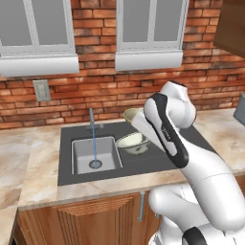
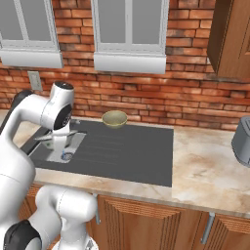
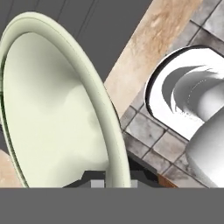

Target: Rinse each bowl for a few seconds and place them down in the sink or on the counter.

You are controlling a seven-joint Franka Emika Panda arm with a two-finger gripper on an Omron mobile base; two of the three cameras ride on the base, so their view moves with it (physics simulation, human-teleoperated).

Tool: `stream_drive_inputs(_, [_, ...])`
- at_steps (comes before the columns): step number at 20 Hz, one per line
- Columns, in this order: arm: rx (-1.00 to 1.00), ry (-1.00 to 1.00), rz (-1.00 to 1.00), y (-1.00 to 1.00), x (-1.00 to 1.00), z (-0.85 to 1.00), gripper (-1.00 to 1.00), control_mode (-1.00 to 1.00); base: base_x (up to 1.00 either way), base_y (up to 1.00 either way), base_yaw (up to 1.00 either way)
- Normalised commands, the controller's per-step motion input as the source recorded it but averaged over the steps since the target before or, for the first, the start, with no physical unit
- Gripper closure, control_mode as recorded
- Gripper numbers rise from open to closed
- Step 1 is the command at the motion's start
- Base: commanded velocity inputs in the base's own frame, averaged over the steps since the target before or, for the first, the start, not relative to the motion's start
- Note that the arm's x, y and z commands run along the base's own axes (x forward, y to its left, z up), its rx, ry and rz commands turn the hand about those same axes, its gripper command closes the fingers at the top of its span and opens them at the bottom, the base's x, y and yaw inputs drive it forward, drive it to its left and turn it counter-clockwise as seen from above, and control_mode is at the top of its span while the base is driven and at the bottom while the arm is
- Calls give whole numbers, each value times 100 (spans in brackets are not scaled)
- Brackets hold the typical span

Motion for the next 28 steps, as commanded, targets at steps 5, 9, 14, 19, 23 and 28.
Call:
stream_drive_inputs(5, [7, 0, 0, 27, 20, -17, 100, -100, 0, 0, 0])
stream_drive_inputs(9, [7, -1, 1, 26, 24, -19, 100, -100, 0, 0, 0])
stream_drive_inputs(14, [7, -1, 2, 24, 27, -19, 100, -100, 0, 0, 0])
stream_drive_inputs(19, [6, -1, 2, 13, 30, -16, 100, -100, 0, 0, 0])
stream_drive_inputs(23, [6, -1, 2, 3, 34, -16, 100, -100, 0, 0, 0])
stream_drive_inputs(28, [3, -7, 4, 1, 34, -10, 100, -100, 0, 0, 0])
